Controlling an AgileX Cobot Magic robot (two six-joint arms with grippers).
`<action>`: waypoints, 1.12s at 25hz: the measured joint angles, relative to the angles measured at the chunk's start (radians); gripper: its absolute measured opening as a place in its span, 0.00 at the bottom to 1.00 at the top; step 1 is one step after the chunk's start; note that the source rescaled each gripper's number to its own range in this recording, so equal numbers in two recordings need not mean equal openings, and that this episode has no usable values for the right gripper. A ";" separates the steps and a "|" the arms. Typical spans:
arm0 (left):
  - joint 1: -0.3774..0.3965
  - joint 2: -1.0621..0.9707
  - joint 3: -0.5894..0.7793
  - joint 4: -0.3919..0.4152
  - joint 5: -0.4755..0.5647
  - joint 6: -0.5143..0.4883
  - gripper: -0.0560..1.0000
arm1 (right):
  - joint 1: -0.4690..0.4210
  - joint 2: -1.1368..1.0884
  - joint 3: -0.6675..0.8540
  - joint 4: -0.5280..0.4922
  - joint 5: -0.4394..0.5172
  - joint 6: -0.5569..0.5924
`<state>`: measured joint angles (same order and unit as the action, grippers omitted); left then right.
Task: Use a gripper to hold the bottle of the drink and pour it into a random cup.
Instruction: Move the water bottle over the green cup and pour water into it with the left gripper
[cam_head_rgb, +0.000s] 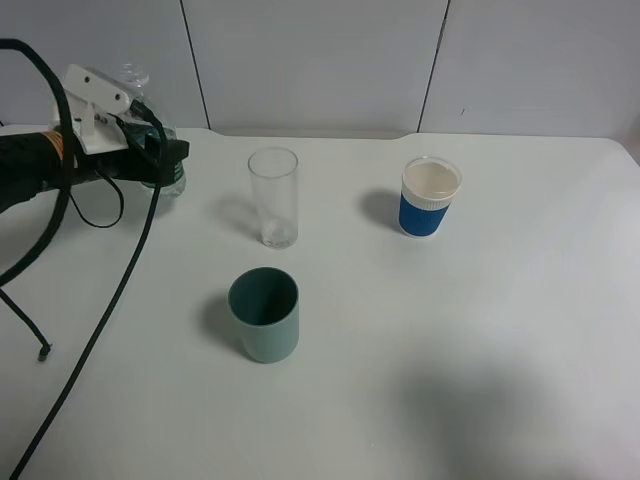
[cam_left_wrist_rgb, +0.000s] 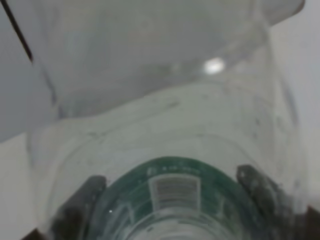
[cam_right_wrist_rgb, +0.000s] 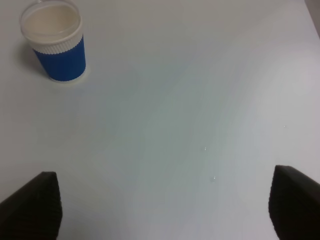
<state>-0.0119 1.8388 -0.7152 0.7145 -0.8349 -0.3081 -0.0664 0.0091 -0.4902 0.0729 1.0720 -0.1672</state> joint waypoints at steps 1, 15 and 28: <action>0.000 -0.014 0.003 0.000 0.005 0.006 0.07 | 0.000 0.000 0.000 0.000 0.000 0.000; 0.000 -0.225 0.114 -0.031 0.053 0.150 0.07 | 0.000 0.000 0.000 0.000 0.000 0.000; -0.004 -0.312 0.261 -0.123 -0.012 0.338 0.07 | 0.000 0.000 0.000 0.000 0.000 0.000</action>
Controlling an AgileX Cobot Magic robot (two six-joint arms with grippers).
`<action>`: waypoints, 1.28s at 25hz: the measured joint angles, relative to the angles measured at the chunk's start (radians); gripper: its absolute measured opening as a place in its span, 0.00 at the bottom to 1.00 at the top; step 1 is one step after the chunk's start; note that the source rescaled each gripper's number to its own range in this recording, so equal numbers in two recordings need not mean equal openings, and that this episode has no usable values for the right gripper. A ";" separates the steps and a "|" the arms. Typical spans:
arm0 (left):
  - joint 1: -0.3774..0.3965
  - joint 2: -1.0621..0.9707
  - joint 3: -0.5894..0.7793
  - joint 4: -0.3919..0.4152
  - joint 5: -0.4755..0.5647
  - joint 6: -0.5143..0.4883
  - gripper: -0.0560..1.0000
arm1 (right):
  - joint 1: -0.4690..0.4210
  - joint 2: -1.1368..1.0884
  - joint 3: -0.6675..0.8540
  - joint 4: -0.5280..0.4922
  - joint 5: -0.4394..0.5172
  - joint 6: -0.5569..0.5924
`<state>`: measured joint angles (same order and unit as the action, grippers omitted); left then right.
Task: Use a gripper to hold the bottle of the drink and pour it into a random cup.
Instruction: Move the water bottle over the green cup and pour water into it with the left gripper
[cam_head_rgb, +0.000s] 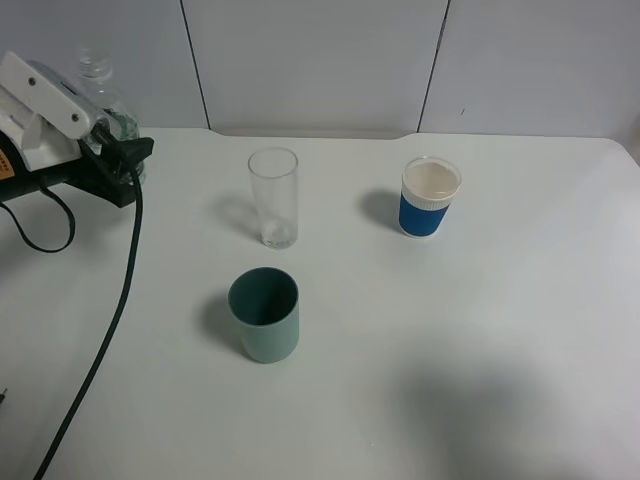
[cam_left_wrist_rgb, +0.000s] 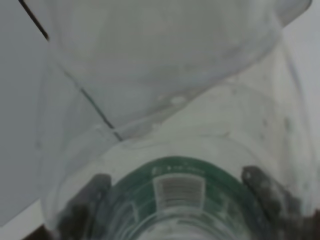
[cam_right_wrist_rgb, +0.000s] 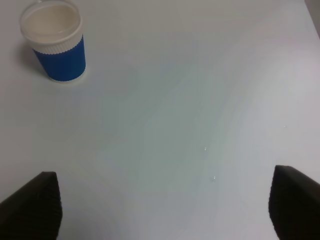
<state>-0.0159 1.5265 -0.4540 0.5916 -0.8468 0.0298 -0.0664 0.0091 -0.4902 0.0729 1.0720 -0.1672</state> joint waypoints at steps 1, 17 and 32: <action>-0.007 -0.009 0.011 -0.017 -0.004 0.020 0.07 | 0.000 0.000 0.000 0.000 0.000 0.000; -0.308 -0.053 0.152 -0.574 -0.043 0.564 0.07 | 0.000 0.000 0.000 0.000 0.000 0.000; -0.545 -0.054 0.194 -0.886 -0.188 0.952 0.07 | 0.000 0.000 0.000 0.000 0.000 0.000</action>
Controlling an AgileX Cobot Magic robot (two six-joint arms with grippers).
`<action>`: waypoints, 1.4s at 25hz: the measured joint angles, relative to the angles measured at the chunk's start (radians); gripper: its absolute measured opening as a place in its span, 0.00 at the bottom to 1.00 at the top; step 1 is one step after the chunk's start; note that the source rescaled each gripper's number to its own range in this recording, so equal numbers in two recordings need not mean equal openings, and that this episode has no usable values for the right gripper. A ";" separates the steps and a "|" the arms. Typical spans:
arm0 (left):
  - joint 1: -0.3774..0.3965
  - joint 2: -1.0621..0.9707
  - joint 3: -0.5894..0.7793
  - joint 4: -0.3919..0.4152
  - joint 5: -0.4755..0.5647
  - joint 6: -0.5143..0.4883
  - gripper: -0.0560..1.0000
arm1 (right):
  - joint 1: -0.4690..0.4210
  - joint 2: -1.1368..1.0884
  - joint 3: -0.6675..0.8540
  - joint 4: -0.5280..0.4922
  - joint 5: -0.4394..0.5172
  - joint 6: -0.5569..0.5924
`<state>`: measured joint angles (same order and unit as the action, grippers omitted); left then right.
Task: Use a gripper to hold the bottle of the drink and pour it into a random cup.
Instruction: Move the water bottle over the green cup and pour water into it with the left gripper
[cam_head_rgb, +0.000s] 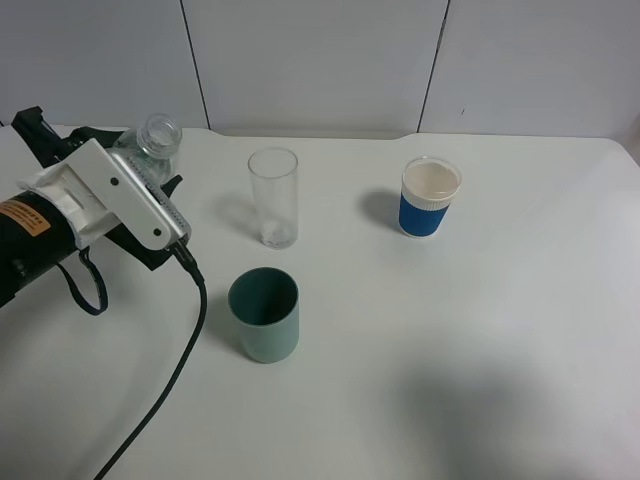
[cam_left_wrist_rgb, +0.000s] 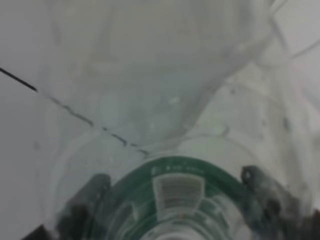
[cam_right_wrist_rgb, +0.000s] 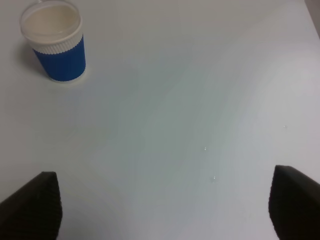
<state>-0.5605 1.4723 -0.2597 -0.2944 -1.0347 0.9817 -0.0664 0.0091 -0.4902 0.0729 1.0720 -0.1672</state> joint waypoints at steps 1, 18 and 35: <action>-0.009 0.000 0.000 -0.013 -0.001 0.031 0.07 | 0.000 0.000 0.000 0.000 0.000 0.000; -0.149 0.000 0.000 -0.148 -0.026 0.346 0.07 | 0.000 0.000 0.000 0.000 0.000 0.000; -0.252 -0.001 0.045 -0.289 -0.046 0.596 0.07 | 0.000 0.000 0.000 0.000 0.000 0.000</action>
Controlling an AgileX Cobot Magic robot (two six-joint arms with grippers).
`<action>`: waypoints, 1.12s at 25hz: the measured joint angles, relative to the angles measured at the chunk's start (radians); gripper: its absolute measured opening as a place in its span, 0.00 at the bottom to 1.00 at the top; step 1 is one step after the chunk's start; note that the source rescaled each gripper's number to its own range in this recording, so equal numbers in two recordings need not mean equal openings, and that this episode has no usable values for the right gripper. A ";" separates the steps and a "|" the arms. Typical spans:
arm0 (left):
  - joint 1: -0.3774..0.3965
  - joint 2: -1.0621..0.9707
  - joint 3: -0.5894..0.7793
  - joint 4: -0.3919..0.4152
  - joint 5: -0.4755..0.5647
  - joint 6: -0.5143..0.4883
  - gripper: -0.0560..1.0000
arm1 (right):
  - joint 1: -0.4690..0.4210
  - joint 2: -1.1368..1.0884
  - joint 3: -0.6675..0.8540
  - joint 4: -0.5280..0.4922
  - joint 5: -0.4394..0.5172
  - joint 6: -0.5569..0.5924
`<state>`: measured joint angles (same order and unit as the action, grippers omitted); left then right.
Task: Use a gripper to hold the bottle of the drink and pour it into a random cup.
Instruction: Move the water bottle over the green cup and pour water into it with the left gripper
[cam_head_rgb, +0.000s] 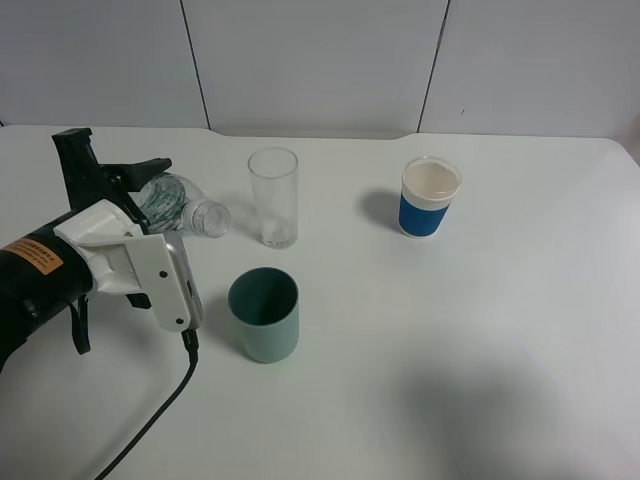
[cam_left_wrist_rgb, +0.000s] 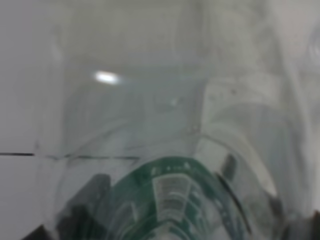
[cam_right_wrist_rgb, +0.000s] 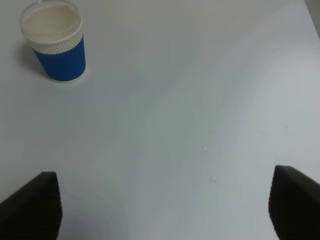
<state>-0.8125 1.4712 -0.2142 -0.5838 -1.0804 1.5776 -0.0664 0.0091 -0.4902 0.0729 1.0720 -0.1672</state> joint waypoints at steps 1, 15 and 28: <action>-0.001 0.000 0.000 -0.006 0.000 0.005 0.07 | 0.000 0.000 0.000 0.000 0.000 0.000; -0.034 -0.001 -0.002 -0.141 0.003 0.118 0.07 | 0.000 0.000 0.000 0.000 0.000 0.000; -0.069 -0.001 -0.004 -0.255 0.003 0.264 0.07 | 0.000 0.000 0.000 0.000 0.000 0.000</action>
<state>-0.8817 1.4701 -0.2181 -0.8386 -1.0775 1.8420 -0.0664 0.0091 -0.4902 0.0729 1.0720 -0.1672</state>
